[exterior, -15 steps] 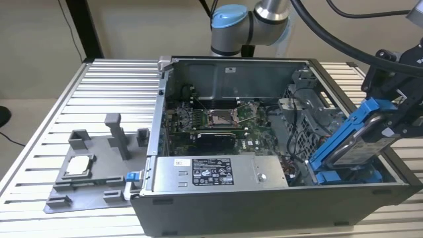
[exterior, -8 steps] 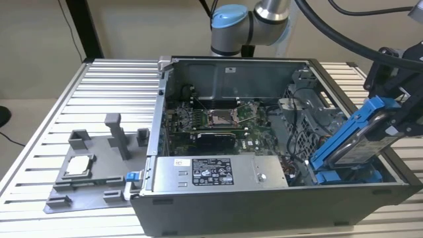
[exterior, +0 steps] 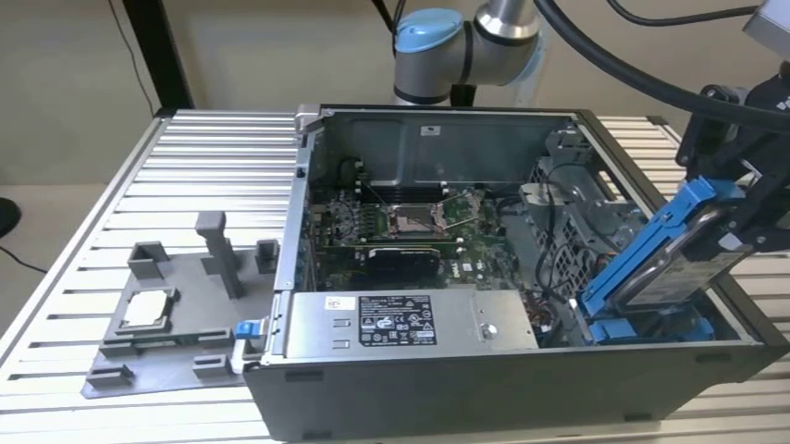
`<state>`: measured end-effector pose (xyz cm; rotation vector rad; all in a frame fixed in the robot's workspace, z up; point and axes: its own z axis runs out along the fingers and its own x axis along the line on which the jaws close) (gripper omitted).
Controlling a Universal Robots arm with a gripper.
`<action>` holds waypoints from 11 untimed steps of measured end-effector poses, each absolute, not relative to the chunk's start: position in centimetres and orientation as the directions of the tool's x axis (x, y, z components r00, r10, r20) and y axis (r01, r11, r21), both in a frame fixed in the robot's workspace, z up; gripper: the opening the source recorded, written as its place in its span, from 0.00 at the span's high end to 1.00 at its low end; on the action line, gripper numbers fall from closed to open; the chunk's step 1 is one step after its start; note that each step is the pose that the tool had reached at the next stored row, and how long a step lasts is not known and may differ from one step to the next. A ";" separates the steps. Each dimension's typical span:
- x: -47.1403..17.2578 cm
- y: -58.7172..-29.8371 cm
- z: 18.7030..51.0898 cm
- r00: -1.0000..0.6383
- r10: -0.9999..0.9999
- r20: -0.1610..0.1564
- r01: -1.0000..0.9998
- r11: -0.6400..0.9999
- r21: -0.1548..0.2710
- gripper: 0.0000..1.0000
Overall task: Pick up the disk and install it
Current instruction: 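Insert the disk into the insertion slot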
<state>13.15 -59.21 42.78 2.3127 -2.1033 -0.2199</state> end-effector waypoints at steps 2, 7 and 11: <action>12.9 -59.2 42.9 0.091 -0.991 -0.097 -0.991 -0.099 0.086 1.00; 11.9 -59.2 43.2 0.093 -0.991 -0.095 -0.993 -0.099 0.062 1.00; 11.2 -59.2 43.3 0.096 -0.991 -0.093 -0.994 -0.099 0.034 1.00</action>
